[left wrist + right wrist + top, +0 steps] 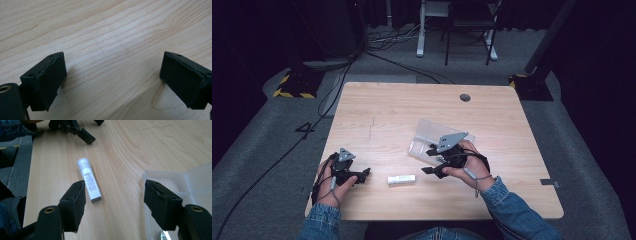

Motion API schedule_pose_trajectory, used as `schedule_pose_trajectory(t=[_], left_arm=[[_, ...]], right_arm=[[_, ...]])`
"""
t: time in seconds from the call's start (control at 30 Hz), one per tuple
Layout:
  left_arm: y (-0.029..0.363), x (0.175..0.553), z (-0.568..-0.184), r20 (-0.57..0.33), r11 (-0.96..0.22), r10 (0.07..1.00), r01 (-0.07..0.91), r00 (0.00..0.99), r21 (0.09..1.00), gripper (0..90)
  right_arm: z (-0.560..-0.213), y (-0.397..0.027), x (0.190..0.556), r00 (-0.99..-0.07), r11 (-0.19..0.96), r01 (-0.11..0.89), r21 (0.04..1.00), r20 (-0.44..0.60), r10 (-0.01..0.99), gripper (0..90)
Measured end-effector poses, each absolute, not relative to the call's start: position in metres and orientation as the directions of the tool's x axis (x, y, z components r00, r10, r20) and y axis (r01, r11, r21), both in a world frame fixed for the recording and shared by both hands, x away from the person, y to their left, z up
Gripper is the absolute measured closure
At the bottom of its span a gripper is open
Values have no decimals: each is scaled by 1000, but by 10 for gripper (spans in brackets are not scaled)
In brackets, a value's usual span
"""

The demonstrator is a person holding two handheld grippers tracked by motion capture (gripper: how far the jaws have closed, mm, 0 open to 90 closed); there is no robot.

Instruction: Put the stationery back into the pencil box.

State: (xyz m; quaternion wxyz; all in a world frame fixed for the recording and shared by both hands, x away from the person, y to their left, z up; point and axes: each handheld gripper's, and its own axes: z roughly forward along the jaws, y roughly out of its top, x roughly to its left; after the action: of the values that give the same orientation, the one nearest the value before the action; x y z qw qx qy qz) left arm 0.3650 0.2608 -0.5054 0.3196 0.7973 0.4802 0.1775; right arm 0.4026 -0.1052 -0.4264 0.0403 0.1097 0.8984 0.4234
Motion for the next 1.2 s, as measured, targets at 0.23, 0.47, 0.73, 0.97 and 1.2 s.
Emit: schedule_pose_trajectory(t=[0.23,0.47,0.73,0.97,1.2], left_arm=[[261,365,-505,-21,-337,879,651,476,680,73],[260,364,-506,-25,-330,881,651,473,683,74],[260,364,-506,-28,-328,881,653,472,683,73],[260,364,-506,-28,-328,881,653,472,683,73],[260,364,-506,-27,-329,881,652,472,683,73]], right_arm=[[-440,-85,397,-983,640,137,756,22,184,348],[-456,-69,395,-988,662,116,741,19,152,357],[-468,-56,397,-992,688,101,719,19,126,394],[-478,-47,398,-994,709,86,700,17,104,438],[-486,-41,398,-997,732,65,678,6,83,492]])
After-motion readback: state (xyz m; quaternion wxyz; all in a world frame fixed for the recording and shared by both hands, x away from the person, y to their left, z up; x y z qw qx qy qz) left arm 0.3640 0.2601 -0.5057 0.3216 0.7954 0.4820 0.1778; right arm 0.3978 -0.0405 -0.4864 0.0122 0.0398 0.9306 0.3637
